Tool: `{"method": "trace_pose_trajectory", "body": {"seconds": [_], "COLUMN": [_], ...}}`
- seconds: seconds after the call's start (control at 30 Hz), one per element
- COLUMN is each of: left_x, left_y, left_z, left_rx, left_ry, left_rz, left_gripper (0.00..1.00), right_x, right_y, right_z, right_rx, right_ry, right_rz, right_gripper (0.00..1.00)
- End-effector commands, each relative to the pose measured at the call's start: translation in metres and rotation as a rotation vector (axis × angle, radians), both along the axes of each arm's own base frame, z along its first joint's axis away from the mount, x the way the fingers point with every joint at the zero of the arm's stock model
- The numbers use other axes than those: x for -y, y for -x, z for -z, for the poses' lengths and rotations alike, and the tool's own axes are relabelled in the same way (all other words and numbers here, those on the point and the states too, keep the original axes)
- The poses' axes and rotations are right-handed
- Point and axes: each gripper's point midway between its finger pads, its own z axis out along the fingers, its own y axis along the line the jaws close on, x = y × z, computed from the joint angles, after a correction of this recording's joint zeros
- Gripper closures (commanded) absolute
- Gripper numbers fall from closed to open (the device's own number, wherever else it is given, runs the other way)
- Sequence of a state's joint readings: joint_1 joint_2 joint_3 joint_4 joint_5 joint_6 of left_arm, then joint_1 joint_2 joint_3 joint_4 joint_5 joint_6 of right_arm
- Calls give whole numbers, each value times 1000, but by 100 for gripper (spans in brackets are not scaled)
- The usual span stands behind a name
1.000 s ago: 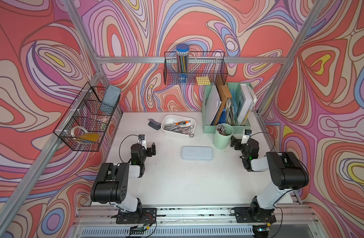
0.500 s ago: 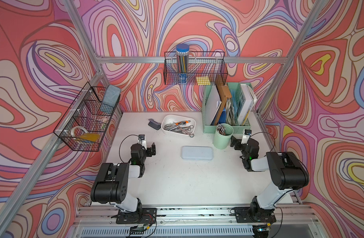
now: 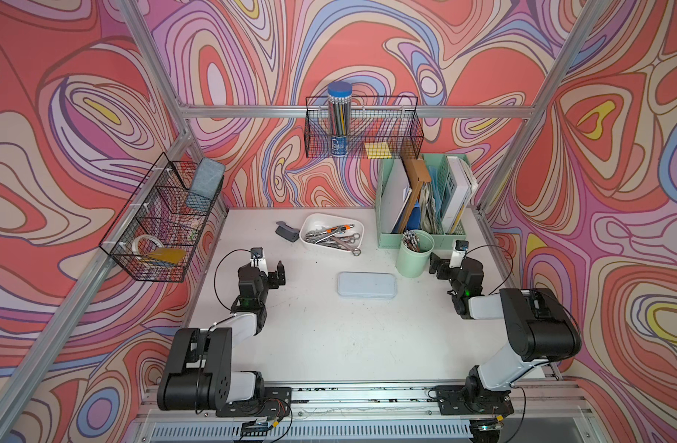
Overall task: Take out the wrench from the storage box
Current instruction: Move the storage box to the center of the board.
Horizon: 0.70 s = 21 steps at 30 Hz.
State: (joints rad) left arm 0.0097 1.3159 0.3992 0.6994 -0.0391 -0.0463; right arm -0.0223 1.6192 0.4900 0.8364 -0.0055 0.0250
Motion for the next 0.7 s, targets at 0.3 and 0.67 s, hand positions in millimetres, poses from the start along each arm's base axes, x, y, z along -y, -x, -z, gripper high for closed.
{"method": "trace_pose_trajectory", "body": {"seconds": [0.3,0.67], "left_x": [47,107], "left_y": [2,10], "left_z": [-31,-17], "left_rx": [-279,-447], "left_ry": [522,679], "left_rz": [-28,-51], "left_gripper": [1,7], "right_x": [-46,-61], "right_y": [23,66], "right_z": [-85,-116], "right_rx": [-24,-167], "right_ry": [-128,-164], "right_rz": [-236,-312], "right_gripper": [2,2]}}
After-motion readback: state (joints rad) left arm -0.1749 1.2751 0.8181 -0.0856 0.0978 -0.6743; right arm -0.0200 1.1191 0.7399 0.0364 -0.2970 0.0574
